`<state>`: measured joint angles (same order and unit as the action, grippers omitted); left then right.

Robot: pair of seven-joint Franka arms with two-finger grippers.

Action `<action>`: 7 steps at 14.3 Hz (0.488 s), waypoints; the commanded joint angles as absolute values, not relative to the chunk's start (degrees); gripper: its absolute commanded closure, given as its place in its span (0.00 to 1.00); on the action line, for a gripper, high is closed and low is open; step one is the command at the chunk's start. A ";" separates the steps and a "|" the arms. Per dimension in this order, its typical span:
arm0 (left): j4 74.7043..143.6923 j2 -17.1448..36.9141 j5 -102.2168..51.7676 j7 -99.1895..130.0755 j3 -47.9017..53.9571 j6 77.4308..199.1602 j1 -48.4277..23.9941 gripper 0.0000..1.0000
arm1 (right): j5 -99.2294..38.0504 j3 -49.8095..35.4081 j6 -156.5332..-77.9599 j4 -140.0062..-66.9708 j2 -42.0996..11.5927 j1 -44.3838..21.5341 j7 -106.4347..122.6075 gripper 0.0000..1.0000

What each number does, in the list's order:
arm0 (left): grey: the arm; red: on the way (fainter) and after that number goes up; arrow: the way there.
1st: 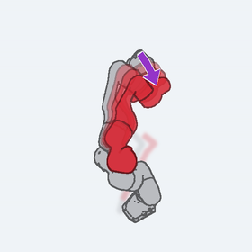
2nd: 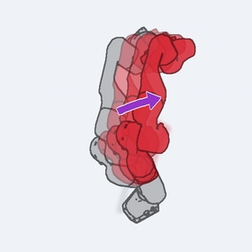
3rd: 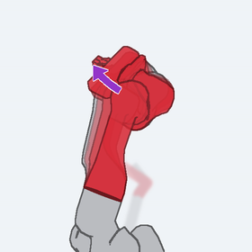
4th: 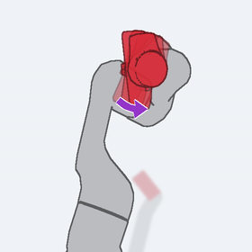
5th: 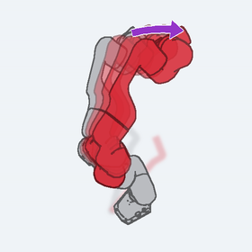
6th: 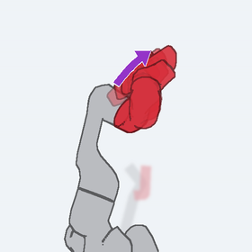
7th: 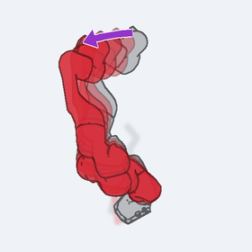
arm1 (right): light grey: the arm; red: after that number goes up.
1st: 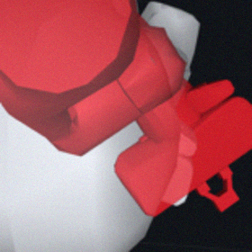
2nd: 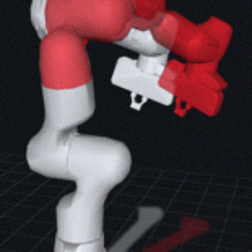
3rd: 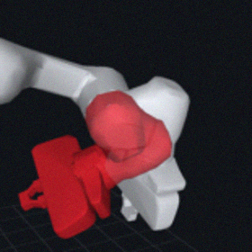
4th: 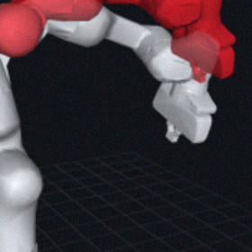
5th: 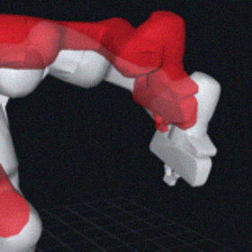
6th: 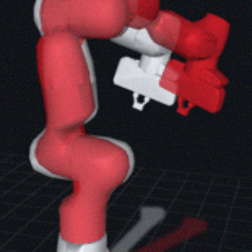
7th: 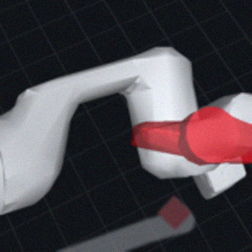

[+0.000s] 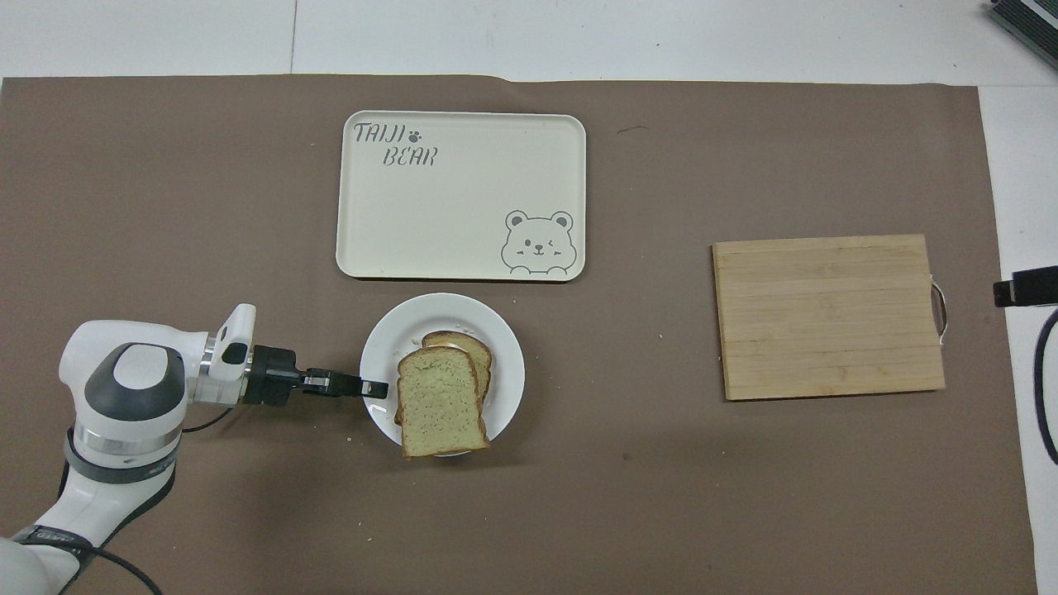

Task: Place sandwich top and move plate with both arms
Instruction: 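Slide the plate with the left gripper onto the bear tray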

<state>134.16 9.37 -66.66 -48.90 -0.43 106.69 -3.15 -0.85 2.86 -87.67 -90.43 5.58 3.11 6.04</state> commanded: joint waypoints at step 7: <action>110.95 20.37 -66.71 -35.53 -0.62 98.70 -1.05 1.00 | 2.99 2.72 -88.42 -94.38 8.34 0.79 7.12 0.00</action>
<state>119.19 15.53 -66.66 -39.60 -0.81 101.94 -1.82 1.54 2.81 -87.68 -90.86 5.64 1.77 6.45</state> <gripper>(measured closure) 0.952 0.000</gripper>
